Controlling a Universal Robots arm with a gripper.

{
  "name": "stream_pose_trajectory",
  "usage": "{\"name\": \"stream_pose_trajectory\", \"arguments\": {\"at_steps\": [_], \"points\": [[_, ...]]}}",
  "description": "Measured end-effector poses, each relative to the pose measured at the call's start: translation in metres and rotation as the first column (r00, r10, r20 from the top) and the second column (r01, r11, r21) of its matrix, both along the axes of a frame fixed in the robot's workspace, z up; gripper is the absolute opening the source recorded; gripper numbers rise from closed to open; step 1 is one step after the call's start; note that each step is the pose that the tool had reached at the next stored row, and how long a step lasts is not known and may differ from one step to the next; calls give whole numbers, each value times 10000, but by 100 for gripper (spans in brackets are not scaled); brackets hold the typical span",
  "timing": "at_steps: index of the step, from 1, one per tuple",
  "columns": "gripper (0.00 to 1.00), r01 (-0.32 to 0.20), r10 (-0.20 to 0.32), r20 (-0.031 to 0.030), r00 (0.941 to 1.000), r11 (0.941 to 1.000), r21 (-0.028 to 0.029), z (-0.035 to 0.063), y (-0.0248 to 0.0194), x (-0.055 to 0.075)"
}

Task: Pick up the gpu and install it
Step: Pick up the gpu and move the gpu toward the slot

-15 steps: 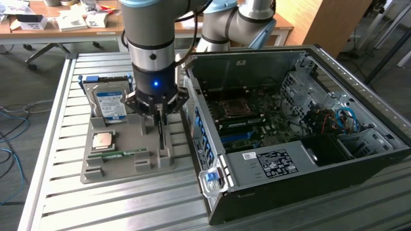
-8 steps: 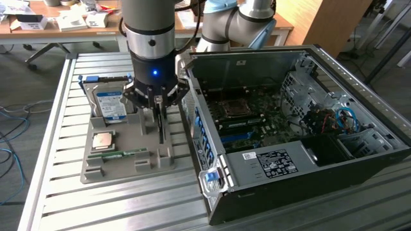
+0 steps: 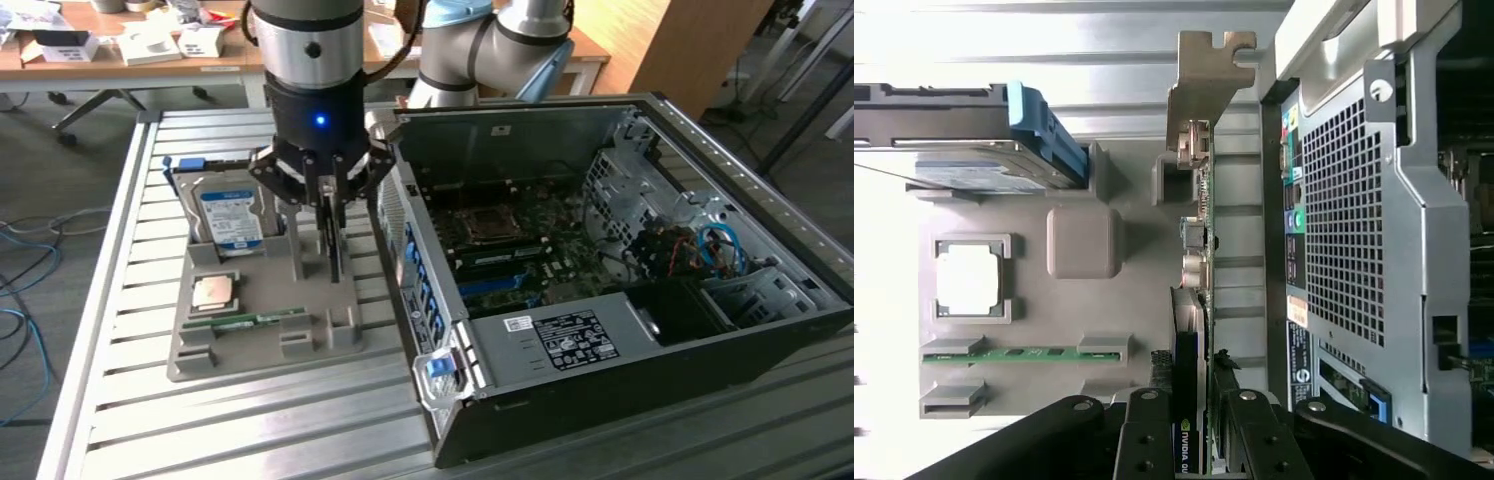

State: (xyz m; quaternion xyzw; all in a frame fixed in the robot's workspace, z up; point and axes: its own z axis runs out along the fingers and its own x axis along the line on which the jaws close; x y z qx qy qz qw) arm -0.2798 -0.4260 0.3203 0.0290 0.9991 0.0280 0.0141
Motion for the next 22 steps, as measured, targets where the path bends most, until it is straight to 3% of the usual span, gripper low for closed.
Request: {"name": "stream_pose_trajectory", "arguments": {"at_steps": [12, 22], "points": [[26, -8, 8, 0, 10000, 10000, 3, 404, 0, 0], [26, -10, 10, -1, 10000, 10000, 2, 606, 0, 0]]}}
